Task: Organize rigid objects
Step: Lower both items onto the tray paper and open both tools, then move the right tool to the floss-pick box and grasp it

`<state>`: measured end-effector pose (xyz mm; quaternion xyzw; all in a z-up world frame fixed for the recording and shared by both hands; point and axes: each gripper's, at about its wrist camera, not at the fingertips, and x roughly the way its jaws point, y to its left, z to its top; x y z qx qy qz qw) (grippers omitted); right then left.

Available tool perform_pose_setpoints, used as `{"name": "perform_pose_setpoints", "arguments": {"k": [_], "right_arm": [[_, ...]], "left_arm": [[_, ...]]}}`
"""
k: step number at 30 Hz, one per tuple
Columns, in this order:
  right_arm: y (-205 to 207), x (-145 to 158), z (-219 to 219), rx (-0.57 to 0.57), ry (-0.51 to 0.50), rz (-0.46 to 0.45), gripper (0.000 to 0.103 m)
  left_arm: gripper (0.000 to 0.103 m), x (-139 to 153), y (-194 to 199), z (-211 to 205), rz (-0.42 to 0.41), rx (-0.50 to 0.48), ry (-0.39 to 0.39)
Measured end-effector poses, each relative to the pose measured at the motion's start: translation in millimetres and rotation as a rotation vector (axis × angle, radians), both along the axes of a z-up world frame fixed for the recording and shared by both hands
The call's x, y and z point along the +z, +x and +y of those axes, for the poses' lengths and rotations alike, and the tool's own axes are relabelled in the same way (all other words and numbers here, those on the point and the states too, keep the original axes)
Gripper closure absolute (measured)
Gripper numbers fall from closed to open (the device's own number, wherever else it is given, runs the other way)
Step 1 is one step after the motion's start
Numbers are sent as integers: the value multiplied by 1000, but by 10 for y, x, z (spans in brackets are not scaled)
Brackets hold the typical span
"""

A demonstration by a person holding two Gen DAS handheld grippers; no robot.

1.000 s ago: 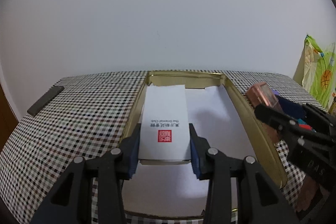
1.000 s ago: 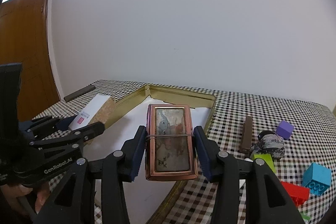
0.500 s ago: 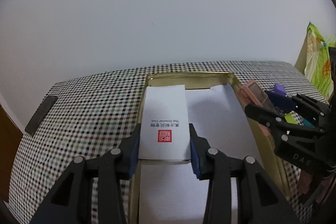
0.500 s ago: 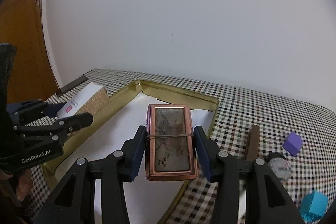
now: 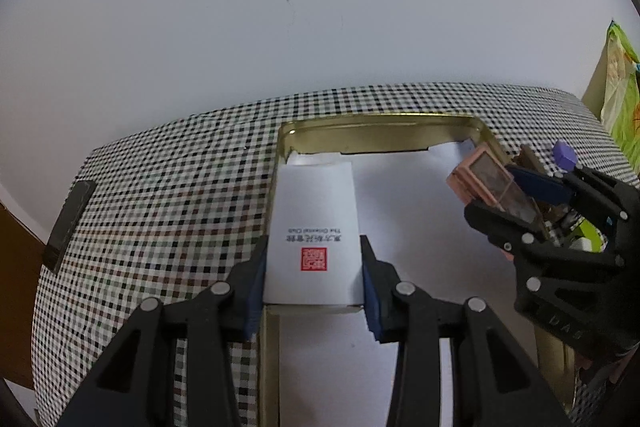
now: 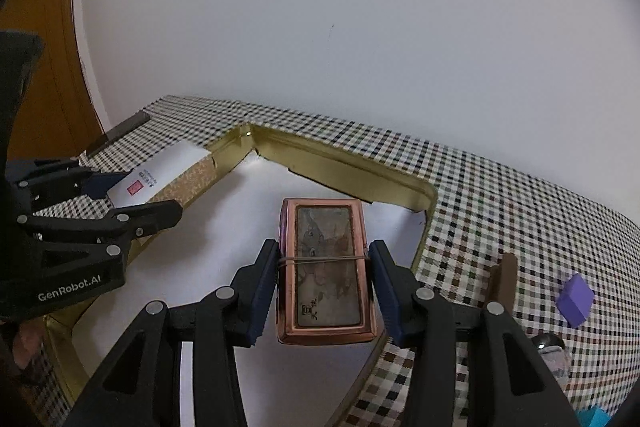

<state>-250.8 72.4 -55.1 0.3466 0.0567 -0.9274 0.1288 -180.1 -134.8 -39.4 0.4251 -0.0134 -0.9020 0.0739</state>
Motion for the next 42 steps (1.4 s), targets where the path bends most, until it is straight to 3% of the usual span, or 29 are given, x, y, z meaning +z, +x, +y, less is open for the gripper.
{"name": "perform_pose_setpoints", "arguments": {"k": [11,12,16,22,28,30,33,36,42], "right_arm": [[17,-26,23,-14,21,-20,50],[6,-15,29,-30,26,-12,44],[74,54,105,-41,-27,4,42],[258,157,171,-49,-71,42,38],[727,293,344,-51,-134,85,37],[949,320,441,-57,-158,110,31],[1285,351,616,-78,-162,146,29],[1589,298,885,-129,-154,161,29],[1932,70,1442,-256,-129,129,29]], "left_arm": [[61,-9,-44,35,-12,0,-30],[57,-4,-29,38,-10,-3,-25],[30,83,62,49,35,14,-50],[28,176,267,-2,89,45,-9],[28,235,651,158,160,34,22],[27,257,807,246,188,25,51],[21,257,990,371,218,19,81],[16,235,1145,550,243,9,111],[15,156,1296,952,269,-30,88]]}}
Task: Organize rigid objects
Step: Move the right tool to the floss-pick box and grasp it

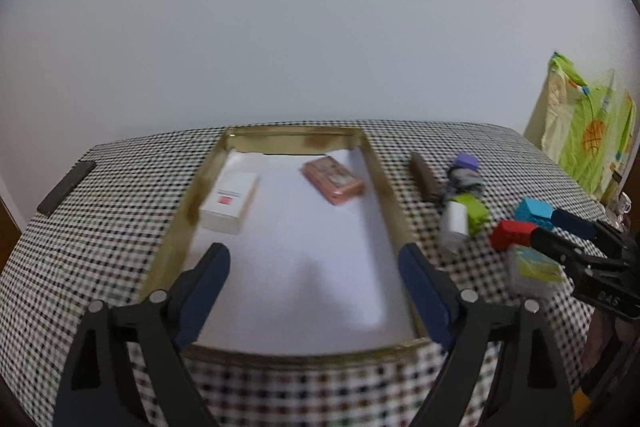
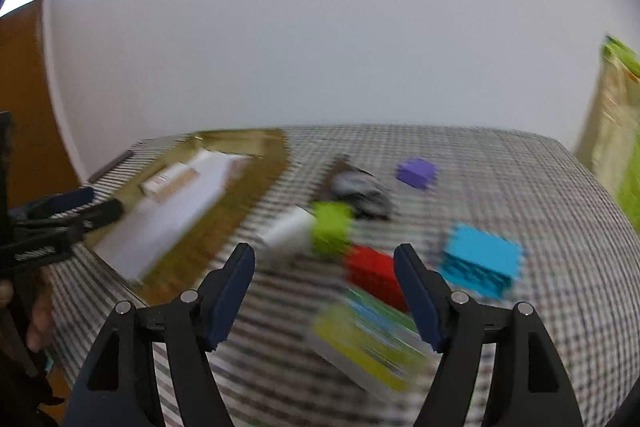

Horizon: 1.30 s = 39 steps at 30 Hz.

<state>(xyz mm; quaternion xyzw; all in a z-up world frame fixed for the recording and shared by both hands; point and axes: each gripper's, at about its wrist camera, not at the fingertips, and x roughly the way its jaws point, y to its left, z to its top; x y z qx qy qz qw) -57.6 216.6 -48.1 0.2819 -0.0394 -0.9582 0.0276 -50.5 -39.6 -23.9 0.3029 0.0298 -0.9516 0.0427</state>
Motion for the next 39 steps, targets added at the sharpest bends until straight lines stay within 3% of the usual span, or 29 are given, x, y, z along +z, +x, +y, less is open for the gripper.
{"name": "perform_pose_setpoints", "arguments": {"k": [4,12,16,20,28,35,39], "right_arm": [[66,-117,227,-33,-12,-37,29],[-37,-227,289,44,16,-101,29],[-127,-287,235,83,46,-157,29],[-159,-292,208,123,63,-183,22],[-261,-317,173,210,77,-243,21],[-367,-406,70,270,161,-333,21],[-409,-401,74,298,146,-365,21]], "left_arm": [[15,-56,69,219,0,-36,28],[15,-127,35,586,-26,-94,-9],[14,-137,-9,647,-39,-113,-10],[14,-168,-47,680,-48,-123,-6],[14,-252,-124,764,-82,-153,-3],[14,-277,-153,795,-104,-175,-8],[14,-305,-179,809,-114,-180,-7]]}}
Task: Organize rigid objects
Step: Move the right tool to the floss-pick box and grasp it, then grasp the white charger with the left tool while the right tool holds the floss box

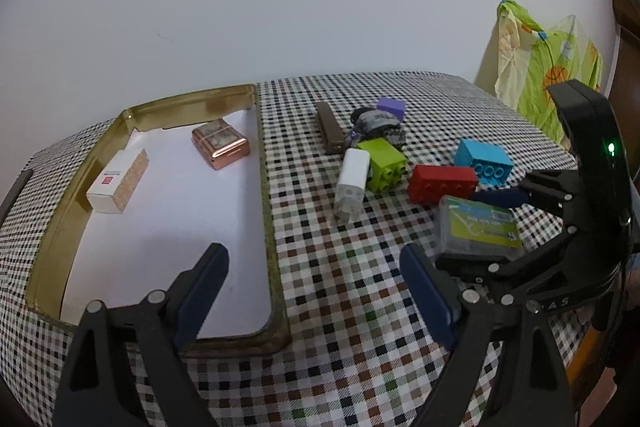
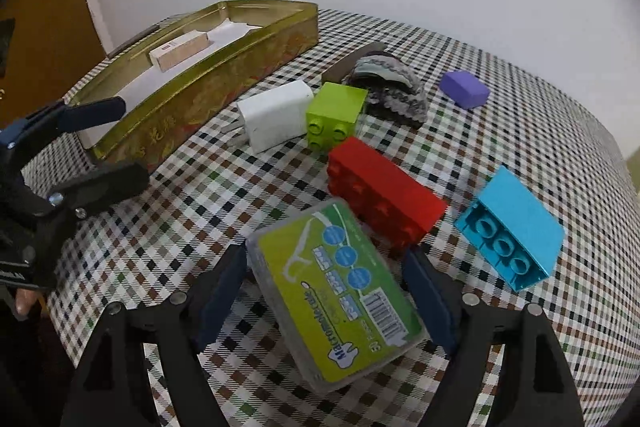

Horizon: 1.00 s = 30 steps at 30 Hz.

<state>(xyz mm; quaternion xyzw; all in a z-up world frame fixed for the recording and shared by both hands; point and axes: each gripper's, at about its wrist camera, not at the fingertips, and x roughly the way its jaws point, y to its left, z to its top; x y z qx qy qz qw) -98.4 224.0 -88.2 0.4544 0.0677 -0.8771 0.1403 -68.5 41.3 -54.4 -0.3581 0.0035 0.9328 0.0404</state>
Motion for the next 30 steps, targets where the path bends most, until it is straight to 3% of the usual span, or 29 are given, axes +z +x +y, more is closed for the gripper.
{"name": "perform_pose_setpoints", "arguments": {"k": [6,7,9,16,19,25,30], "right_arm": [[-7,-18,-25,1,19,-8,24],[-17,-13,-14,-2,16,-5,28],[-9,11,-3,-10,12,3,46],[-20,28,13,-1,27,1,46],[19,39,31,1,27,4,46],[95,40,164,-44,8,22,46],[137,35,182,-58,-4,37,46]], "left_arm": [[14,-41,-71,29,-19,-12,10],[14,-42,-84,43,-20,-15,9],[14,-41,-112,67,-22,-25,8],[15,-36,-261,174,-35,-45,-11],[27,-14,-301,197,-39,-32,-57],[33,59,-299,182,3,1,-80],[35,118,-301,374,45,-32,-113]]}}
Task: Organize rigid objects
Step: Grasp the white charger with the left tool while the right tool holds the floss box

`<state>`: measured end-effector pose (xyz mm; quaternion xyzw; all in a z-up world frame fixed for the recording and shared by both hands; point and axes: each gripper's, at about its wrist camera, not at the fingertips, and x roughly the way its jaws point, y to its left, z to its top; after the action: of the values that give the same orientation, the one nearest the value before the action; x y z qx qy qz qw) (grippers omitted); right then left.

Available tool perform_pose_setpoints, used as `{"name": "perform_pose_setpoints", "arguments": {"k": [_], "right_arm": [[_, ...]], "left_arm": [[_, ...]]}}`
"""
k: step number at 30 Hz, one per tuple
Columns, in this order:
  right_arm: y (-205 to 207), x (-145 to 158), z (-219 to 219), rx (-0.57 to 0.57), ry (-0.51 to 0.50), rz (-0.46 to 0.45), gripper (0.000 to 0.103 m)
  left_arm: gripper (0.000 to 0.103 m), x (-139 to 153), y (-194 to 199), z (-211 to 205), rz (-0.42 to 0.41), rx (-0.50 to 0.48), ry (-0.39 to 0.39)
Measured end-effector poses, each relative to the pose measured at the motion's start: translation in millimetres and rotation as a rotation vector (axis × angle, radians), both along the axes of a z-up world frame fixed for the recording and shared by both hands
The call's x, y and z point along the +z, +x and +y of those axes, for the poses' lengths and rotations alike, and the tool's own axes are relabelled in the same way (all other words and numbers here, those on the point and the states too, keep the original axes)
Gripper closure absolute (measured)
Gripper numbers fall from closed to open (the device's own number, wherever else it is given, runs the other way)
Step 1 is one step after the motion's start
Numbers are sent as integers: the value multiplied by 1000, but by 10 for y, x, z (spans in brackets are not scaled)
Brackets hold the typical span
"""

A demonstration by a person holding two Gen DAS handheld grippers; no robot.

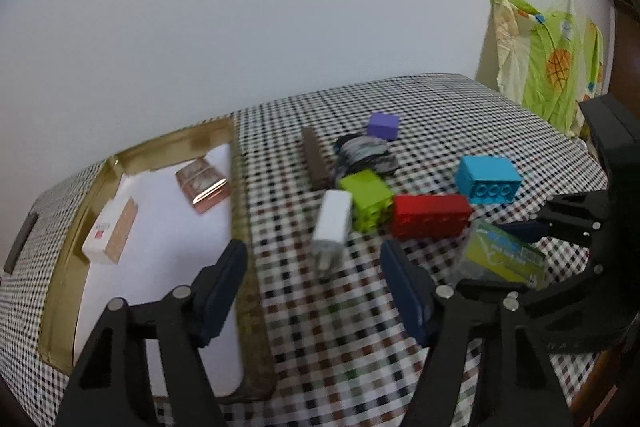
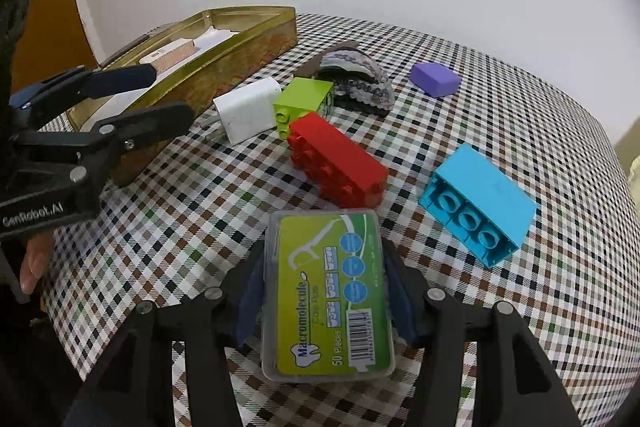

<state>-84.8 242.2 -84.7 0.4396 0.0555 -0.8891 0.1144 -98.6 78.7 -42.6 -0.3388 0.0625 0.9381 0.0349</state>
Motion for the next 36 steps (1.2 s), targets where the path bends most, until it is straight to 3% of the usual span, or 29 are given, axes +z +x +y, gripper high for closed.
{"name": "perform_pose_setpoints", "arguments": {"k": [3,8,18,22,29,36], "right_arm": [[9,1,-3,-1,-6,9,46],[24,-3,55,-1,-44,26,46],[58,-17,41,2,-45,35,46],[36,-20,46,6,-41,35,46],[12,-21,59,8,-37,35,46],[22,-7,60,7,-37,35,46]], "left_arm": [[37,-23,-72,128,-23,-48,7],[46,-153,-280,106,-114,-71,84],[48,-178,-444,-55,-109,-42,152],[47,-167,-466,-31,-78,-31,100],[48,-221,-583,50,-111,-66,61],[51,-244,-574,37,-93,-91,24]]}}
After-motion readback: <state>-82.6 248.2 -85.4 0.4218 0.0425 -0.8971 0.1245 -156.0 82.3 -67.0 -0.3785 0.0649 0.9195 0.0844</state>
